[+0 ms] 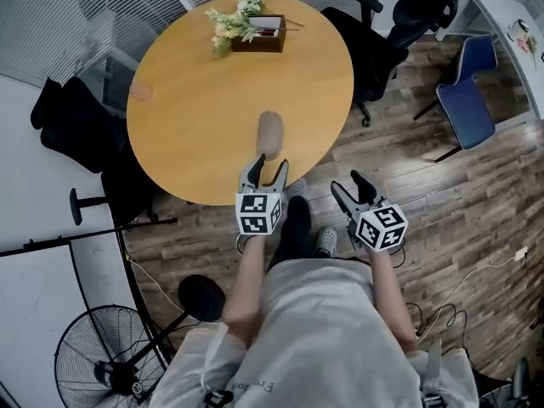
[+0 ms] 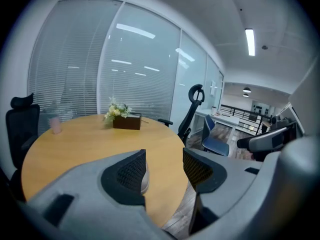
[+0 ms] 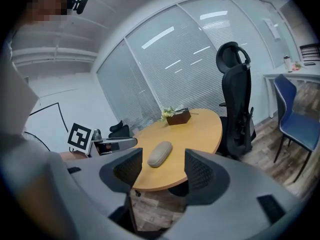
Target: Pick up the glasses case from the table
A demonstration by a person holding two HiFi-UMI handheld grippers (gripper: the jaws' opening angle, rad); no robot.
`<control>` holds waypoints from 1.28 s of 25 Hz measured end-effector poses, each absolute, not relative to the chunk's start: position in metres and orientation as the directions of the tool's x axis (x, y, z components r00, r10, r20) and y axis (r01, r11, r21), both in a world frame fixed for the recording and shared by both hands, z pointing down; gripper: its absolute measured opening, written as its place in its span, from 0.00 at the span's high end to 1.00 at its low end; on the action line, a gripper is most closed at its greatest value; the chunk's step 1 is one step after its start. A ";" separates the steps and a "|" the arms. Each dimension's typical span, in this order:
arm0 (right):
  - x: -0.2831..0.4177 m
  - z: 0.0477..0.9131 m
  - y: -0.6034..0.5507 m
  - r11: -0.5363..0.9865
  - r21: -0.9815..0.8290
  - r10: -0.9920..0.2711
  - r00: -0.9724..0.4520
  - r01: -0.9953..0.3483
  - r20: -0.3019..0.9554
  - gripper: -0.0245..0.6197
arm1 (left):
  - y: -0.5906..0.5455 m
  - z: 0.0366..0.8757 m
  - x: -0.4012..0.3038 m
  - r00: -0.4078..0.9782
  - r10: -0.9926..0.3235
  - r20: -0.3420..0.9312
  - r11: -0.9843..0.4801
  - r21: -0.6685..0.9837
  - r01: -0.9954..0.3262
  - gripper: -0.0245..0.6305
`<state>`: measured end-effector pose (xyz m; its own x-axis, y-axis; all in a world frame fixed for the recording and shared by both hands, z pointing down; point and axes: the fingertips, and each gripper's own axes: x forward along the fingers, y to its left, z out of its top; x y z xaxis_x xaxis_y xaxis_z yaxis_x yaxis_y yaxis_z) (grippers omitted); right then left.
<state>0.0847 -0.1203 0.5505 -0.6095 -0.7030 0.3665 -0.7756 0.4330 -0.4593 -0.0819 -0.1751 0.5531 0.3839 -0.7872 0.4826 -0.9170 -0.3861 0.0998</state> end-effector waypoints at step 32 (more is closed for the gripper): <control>0.064 0.581 -0.205 0.420 -0.403 -0.619 -0.581 -0.813 0.529 0.58 | -0.269 0.680 -0.072 0.290 -0.616 0.732 -0.485 -0.063 -0.872 0.63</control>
<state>0.0641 -0.2048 0.5811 -0.5810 -0.6188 0.5287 -0.8135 0.4196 -0.4027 -0.0722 -0.2690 0.6799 0.2899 -0.6162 0.7323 -0.8723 -0.4849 -0.0626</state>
